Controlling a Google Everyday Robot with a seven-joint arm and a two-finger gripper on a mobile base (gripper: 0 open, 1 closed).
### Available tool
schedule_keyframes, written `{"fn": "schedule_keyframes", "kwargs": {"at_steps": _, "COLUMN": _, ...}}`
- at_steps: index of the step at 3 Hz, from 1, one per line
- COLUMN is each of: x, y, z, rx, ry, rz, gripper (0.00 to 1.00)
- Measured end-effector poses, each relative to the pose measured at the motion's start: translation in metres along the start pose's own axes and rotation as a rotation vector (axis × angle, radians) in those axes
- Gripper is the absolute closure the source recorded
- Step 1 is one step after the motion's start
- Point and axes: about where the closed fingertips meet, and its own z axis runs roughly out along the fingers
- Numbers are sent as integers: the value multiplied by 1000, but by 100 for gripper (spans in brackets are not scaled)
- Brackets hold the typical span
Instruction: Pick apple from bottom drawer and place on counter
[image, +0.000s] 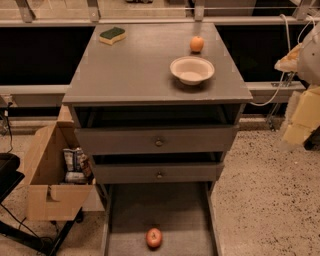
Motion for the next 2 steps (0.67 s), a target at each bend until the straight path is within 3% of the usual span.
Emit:
{"fn": "schedule_keyframes", "kwargs": {"at_steps": 1, "x": 0, "y": 0, "z": 0, "rx": 0, "ry": 0, "rz": 0, "gripper": 0}}
{"fn": "schedule_keyframes", "kwargs": {"at_steps": 2, "x": -1, "y": 3, "z": 10, "rx": -12, "ry": -46, "rz": -2, "gripper": 0}}
